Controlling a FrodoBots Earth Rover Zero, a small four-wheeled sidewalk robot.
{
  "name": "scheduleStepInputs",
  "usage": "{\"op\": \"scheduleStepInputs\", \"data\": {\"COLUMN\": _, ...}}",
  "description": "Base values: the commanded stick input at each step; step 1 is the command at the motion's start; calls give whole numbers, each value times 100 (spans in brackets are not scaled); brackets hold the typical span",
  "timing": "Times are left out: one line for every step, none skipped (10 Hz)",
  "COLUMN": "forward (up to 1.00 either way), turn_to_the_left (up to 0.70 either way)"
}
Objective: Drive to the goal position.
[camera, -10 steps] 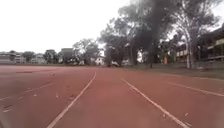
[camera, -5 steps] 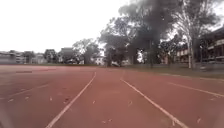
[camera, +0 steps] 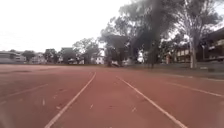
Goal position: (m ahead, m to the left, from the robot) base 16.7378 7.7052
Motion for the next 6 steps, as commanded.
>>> {"op": "scheduleStepInputs", "data": {"forward": 45, "turn_to_the_left": 0}}
{"op": "scheduleStepInputs", "data": {"forward": 45, "turn_to_the_left": 0}}
{"op": "scheduleStepInputs", "data": {"forward": 45, "turn_to_the_left": 0}}
{"op": "scheduleStepInputs", "data": {"forward": 45, "turn_to_the_left": 0}}
{"op": "scheduleStepInputs", "data": {"forward": 45, "turn_to_the_left": 0}}
{"op": "scheduleStepInputs", "data": {"forward": 45, "turn_to_the_left": 0}}
